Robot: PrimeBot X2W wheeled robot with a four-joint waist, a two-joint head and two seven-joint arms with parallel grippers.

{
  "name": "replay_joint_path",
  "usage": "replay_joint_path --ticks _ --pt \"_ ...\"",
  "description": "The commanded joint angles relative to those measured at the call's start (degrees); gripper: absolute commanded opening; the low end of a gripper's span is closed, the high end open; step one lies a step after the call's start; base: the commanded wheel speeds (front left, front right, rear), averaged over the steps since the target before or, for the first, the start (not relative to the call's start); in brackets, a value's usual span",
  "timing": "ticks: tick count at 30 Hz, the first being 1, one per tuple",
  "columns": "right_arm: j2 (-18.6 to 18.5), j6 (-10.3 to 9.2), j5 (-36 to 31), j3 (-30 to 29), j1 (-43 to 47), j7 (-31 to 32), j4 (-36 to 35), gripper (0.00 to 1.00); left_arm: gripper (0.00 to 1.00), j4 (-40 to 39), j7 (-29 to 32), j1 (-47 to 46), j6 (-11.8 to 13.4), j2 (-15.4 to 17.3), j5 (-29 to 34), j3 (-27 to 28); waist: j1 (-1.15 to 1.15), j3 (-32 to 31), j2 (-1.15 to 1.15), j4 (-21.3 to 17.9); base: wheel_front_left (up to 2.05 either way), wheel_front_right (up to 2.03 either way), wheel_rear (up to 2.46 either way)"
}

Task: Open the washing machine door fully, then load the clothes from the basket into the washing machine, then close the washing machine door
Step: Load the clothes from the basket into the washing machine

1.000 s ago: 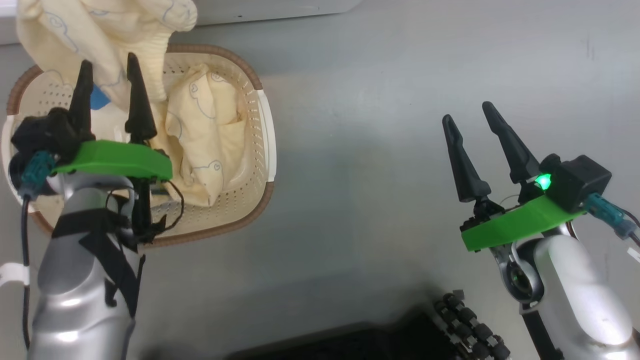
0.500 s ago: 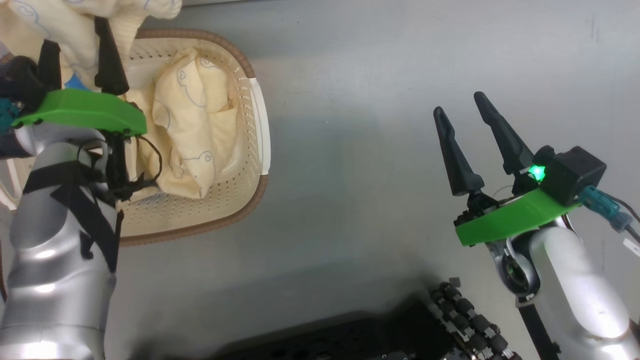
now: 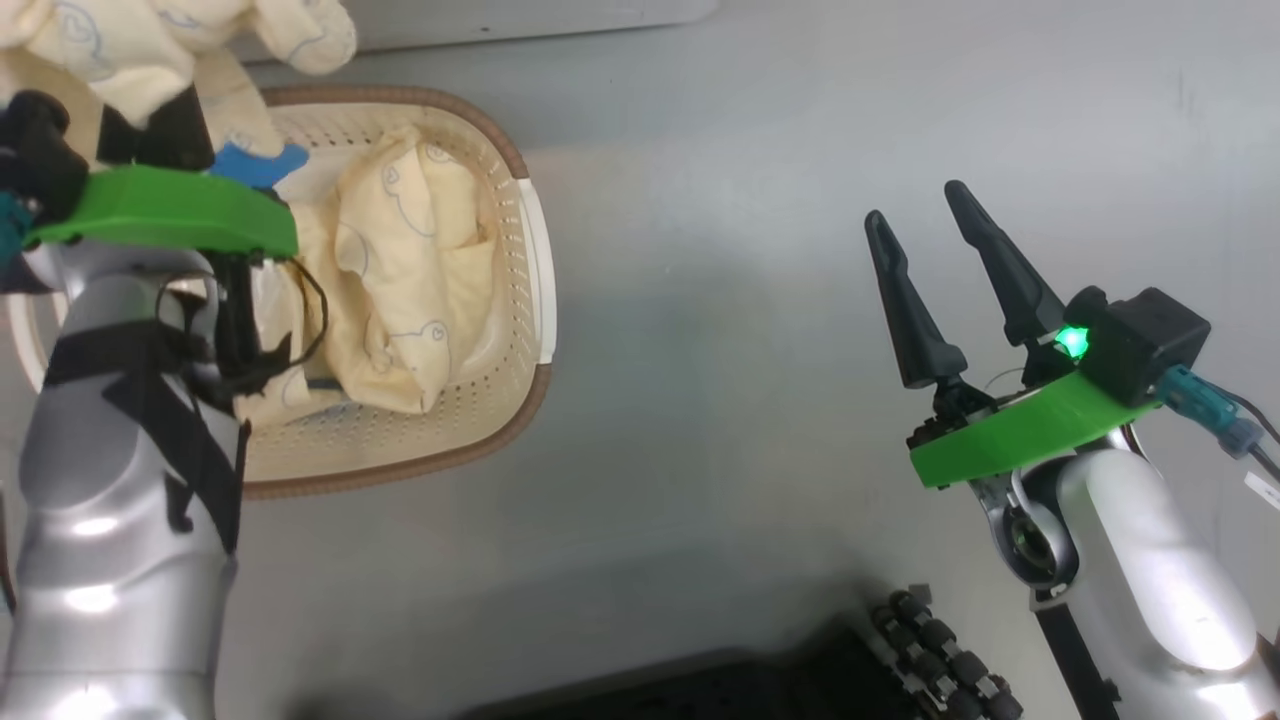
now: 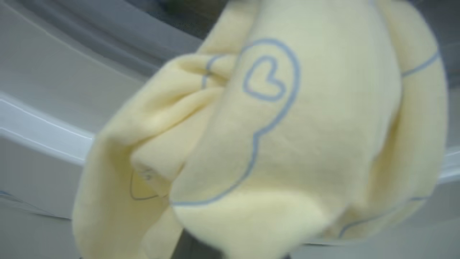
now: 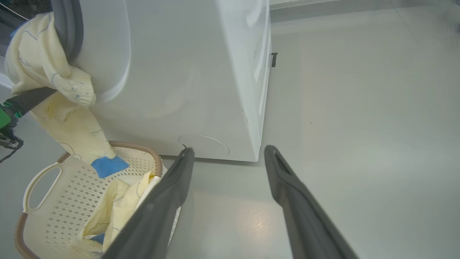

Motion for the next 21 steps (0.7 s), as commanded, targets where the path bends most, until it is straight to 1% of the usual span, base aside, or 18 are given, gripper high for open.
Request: replay_joint_path --ticks 1,5,9,12,16,21 --pt "-0.37 -0.15 0.46 0.92 1.29 -0.38 -1.01 1.00 0.00 -3.04 -0.32 3.09 0.03 1.20 0.92 1.41 0.00 -1.63 0.00 0.74 0.00 0.00 0.00" --pt "-0.45 -0.15 0.76 1.37 1.48 -0.38 -0.23 1.00 0.00 -7.18 -0.32 6.00 0.03 0.74 3.27 1.00 0.00 -4.02 0.00 1.55 0.00 0.00 0.00" --pt "-0.18 -0.15 1.29 1.84 1.58 -0.38 0.25 1.00 0.00 -10.27 -0.32 8.05 0.03 0.39 4.12 0.96 0.00 -5.75 0.00 1.89 0.00 0.00 0.00" --pt "0.18 -0.15 1.55 2.36 1.54 -0.38 0.60 1.00 0.00 -11.37 -0.32 8.34 0.03 0.87 4.36 1.09 0.00 -6.57 0.00 1.62 0.00 0.00 0.00" --pt "0.69 -0.15 1.85 3.16 1.35 -0.38 1.01 1.00 0.00 -11.70 -0.32 6.55 0.02 2.71 5.11 0.71 0.00 -7.05 0.00 0.66 0.00 0.00 0.00" --pt "1.19 -0.15 2.50 3.64 1.42 -0.38 1.19 1.00 0.00 -10.40 0.77 2.10 0.02 4.70 4.22 -0.18 0.00 -7.04 0.00 -0.87 0.00 0.00 0.00"
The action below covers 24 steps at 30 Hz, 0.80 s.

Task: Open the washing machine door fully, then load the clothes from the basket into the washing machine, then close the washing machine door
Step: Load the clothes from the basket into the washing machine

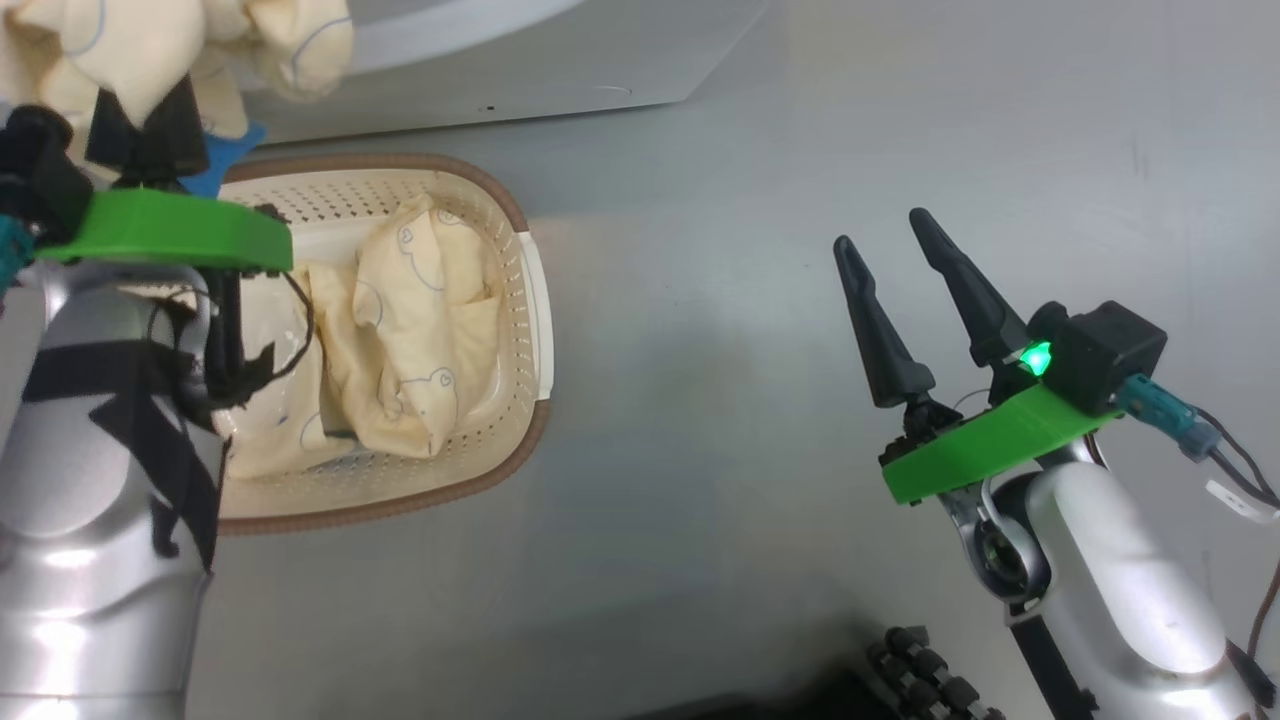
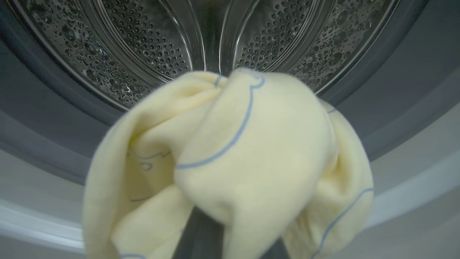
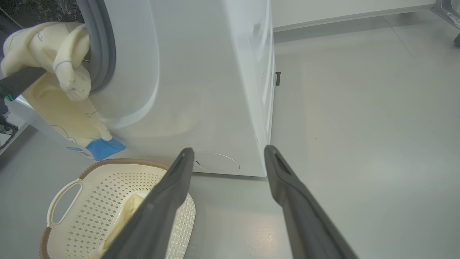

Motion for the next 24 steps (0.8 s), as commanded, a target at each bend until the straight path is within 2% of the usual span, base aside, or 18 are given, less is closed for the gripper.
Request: replay_joint_path --ticks 1,10,24 --pt "0.48 -0.15 0.49 1.21 1.35 -0.38 -1.13 1.00 0.00 -1.39 1.14 -3.71 0.02 3.32 -0.19 1.03 0.00 0.10 0.00 -0.99 0.00 0.00 0.00" --pt "1.13 -0.15 1.21 1.87 1.22 -0.38 -0.67 1.00 0.00 0.85 6.59 -13.33 0.13 7.15 -0.48 0.84 0.00 0.10 0.00 -3.33 0.00 0.00 0.00" --pt "1.72 -0.15 2.04 2.73 1.07 -0.38 -0.53 1.00 0.00 8.06 13.89 -27.68 0.07 10.78 -1.26 -1.86 0.00 2.17 0.00 -5.30 0.00 0.00 0.00"
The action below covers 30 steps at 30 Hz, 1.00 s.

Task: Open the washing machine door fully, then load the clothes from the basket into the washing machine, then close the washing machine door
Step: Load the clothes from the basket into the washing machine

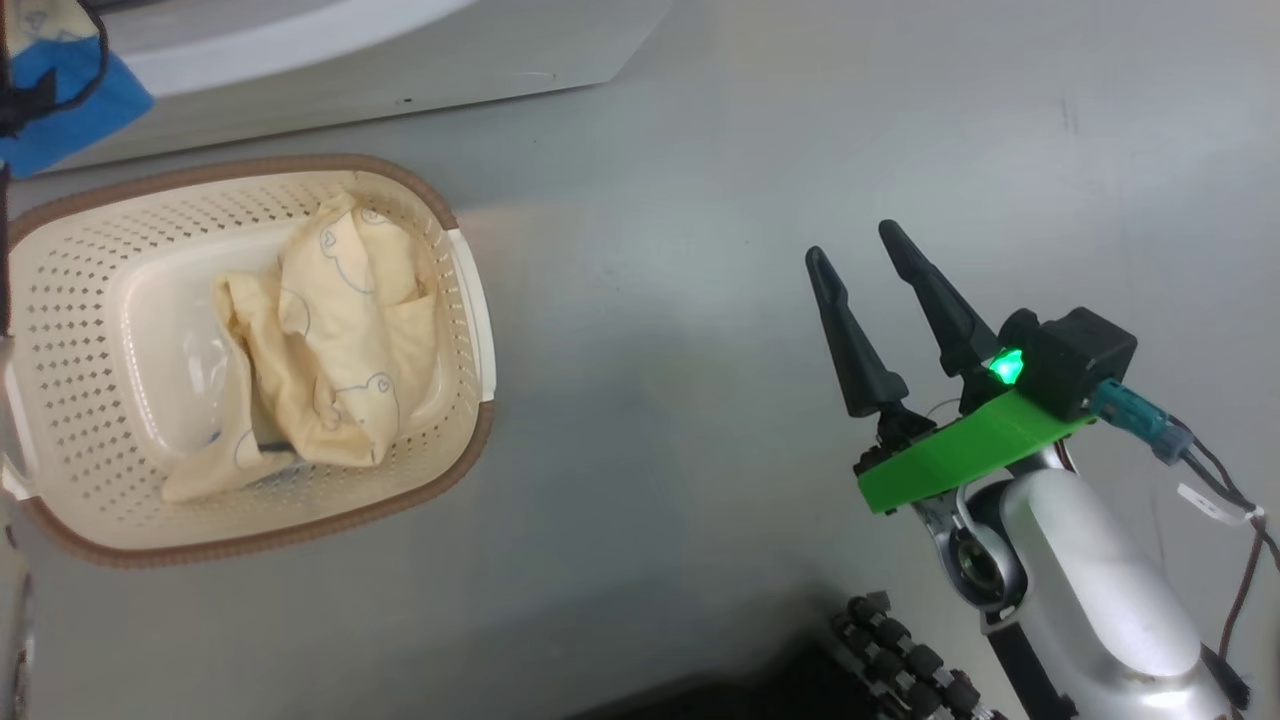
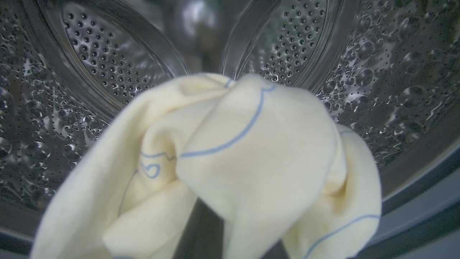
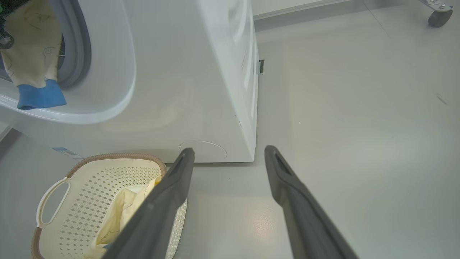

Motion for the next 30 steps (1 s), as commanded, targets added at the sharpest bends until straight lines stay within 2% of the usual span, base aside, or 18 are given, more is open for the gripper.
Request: replay_joint_path --ticks 1,6,16,19,23,30 --pt "0.19 -0.15 0.53 1.02 1.06 -0.38 -1.30 1.00 0.00 -0.63 1.06 -3.43 0.05 3.62 0.31 -0.11 0.00 0.97 0.00 -0.36 0.00 0.00 0.00" --pt "0.32 -0.15 0.74 1.49 1.01 -0.38 -1.33 1.00 0.00 3.05 3.08 -8.67 0.03 4.54 0.80 -2.65 0.00 3.87 0.00 -1.15 0.00 0.00 0.00" --pt "0.61 -0.15 1.15 2.12 1.68 -0.38 -1.73 1.00 0.00 9.03 2.19 -17.57 0.02 6.29 0.58 -6.67 0.00 8.77 0.00 -2.10 0.00 0.00 0.00" --pt "0.65 -0.15 1.12 2.34 1.94 -0.38 -1.73 1.00 0.00 9.87 -1.13 -20.32 0.11 6.81 1.84 -7.73 0.00 9.38 0.00 -2.08 0.00 0.00 0.00" --pt "0.68 -0.15 1.16 2.71 2.18 -0.38 -1.79 1.00 0.00 10.62 -9.18 -23.74 0.78 7.12 4.88 -9.63 0.00 9.68 0.00 -1.99 0.00 0.00 0.00" --pt "0.72 -0.15 0.89 3.00 2.14 -0.38 -1.96 1.00 0.00 11.42 -13.50 -26.71 1.31 6.59 7.41 -11.54 0.00 9.89 0.00 -1.75 0.00 0.00 0.00"
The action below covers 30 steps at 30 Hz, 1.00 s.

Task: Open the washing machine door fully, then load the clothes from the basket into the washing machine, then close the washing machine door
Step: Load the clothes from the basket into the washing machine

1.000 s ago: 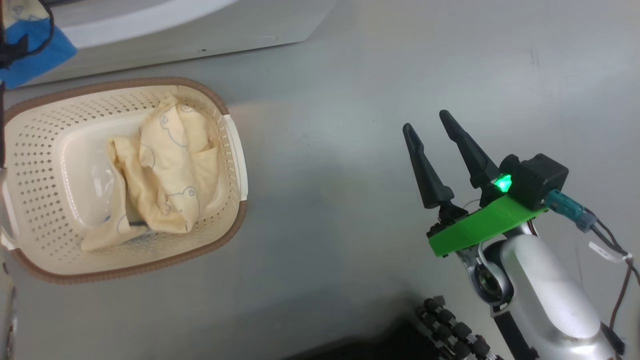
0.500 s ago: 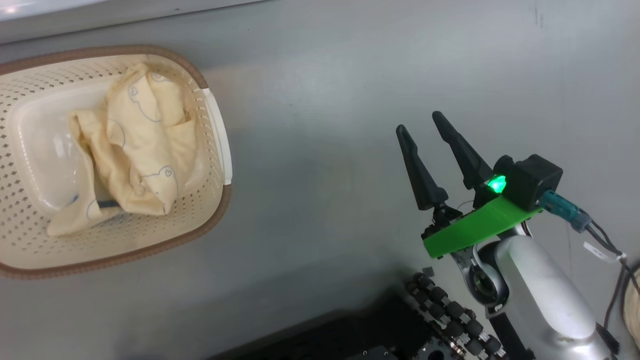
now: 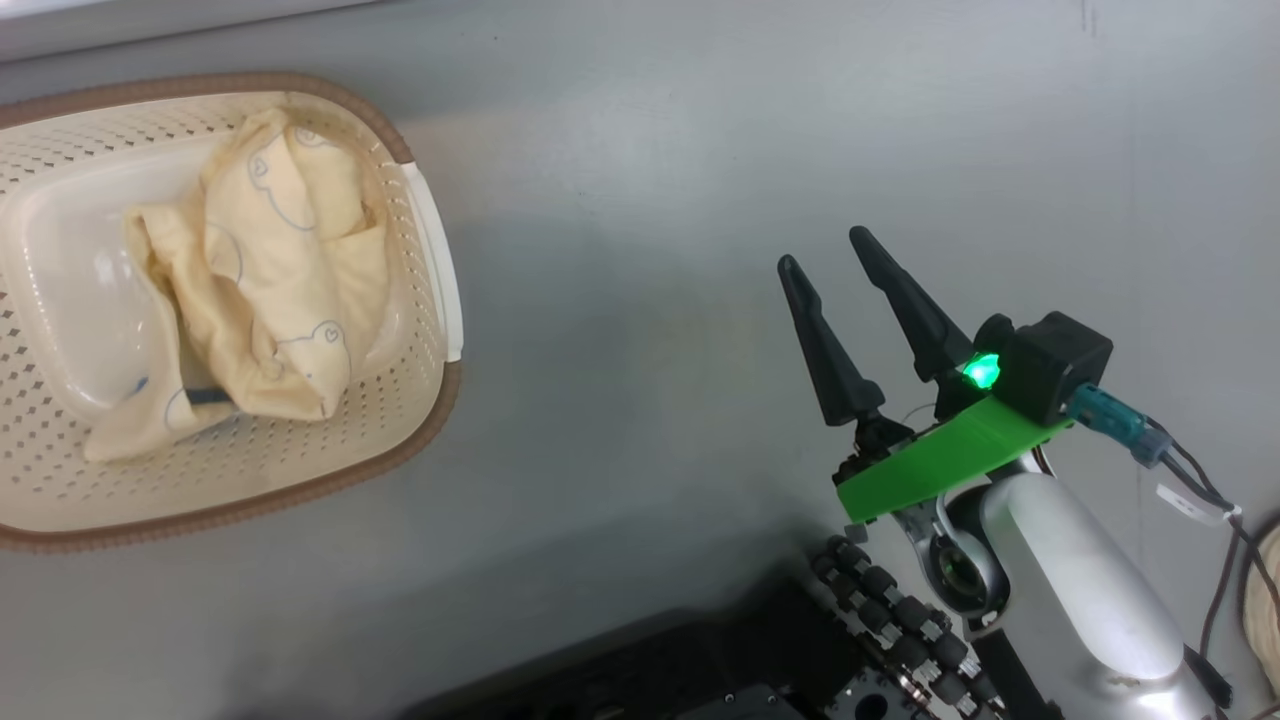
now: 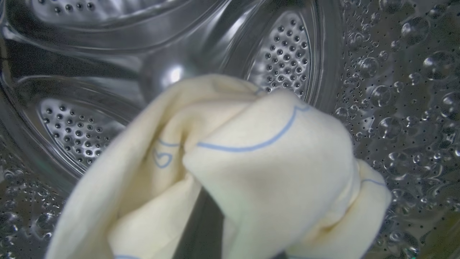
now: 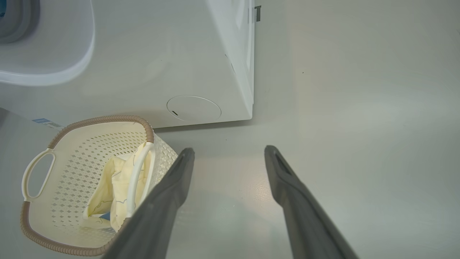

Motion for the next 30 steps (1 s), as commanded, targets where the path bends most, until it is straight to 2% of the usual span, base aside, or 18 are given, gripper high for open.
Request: replay_joint_path --ticks 1,3,12,16,17,22,30 --pt "0.15 -0.15 -0.07 0.99 2.08 -0.38 -1.45 1.00 0.00 -1.04 -0.51 -1.95 0.27 2.00 0.00 0.51 0.00 0.12 0.00 0.05 0.00 0.00 0.00" --pt "0.15 -0.15 -0.08 1.24 1.99 -0.38 -1.29 1.00 0.00 -1.11 -0.63 -1.88 0.24 2.24 0.31 0.31 0.00 0.04 0.00 0.04 0.00 0.00 0.00" --pt "0.16 -0.15 -0.01 1.92 1.37 -0.38 -0.97 1.00 0.00 -13.06 -0.69 2.07 -0.50 3.90 -0.12 1.37 0.00 0.10 0.00 -0.50 0.00 0.00 0.00" --pt "0.17 -0.15 0.25 2.12 1.29 -0.38 -0.75 1.00 0.00 -8.70 -0.69 3.57 -0.71 3.47 -2.06 2.00 0.00 -0.15 0.00 -0.71 0.00 0.00 0.00" --pt "0.17 -0.15 0.30 2.17 1.40 -0.38 -0.57 1.00 1.00 -3.84 -0.69 3.46 -0.76 2.86 -3.39 2.31 0.00 -0.36 0.00 -0.70 0.00 0.00 0.00" --pt "0.17 -0.15 0.32 1.74 1.47 -0.38 -0.44 1.00 1.00 5.12 1.94 1.53 -0.49 1.40 -5.40 2.70 0.00 -0.64 0.00 -0.33 0.00 0.00 0.00" --pt "0.18 -0.15 0.27 1.05 0.88 -0.38 -0.21 1.00 1.00 11.47 1.73 1.18 -0.03 -0.88 -6.88 2.55 0.00 -2.35 0.00 1.10 0.00 0.00 0.00"
